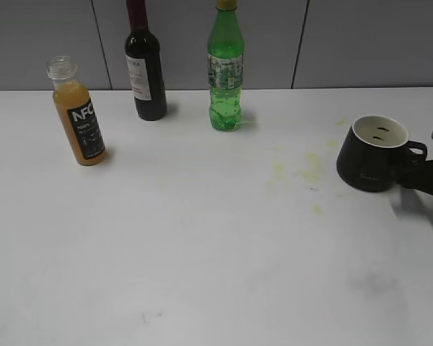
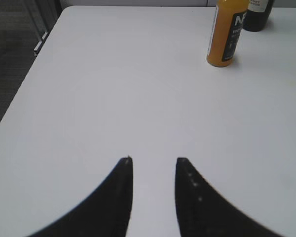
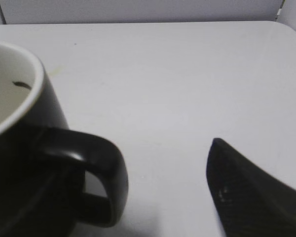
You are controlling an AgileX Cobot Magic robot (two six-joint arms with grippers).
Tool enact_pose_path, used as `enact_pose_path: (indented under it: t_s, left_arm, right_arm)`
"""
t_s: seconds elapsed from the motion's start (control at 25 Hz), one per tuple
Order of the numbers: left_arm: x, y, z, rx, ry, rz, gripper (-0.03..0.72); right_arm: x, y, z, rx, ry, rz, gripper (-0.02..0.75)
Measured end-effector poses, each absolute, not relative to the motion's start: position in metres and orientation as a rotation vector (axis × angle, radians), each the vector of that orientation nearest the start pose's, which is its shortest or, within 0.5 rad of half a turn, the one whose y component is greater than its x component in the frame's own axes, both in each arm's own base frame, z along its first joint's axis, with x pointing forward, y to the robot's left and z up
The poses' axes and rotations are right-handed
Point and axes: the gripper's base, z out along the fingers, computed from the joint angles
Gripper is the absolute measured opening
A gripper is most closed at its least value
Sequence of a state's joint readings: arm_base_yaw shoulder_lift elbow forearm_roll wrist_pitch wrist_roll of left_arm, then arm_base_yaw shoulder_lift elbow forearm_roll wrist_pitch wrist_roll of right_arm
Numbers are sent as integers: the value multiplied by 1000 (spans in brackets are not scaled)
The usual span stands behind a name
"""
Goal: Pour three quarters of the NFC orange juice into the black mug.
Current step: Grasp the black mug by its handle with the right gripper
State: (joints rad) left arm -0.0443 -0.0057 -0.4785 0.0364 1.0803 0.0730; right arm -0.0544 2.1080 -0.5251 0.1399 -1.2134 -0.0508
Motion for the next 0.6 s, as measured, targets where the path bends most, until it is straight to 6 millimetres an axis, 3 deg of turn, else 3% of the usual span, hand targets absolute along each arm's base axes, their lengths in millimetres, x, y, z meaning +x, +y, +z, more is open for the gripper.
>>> enact_pose_path:
  t_s: [0.6]
  left_arm:
    - [-4, 3, 270, 120, 2076, 61, 236]
  right_arm:
    - [322, -37, 63, 107, 1833, -144, 592]
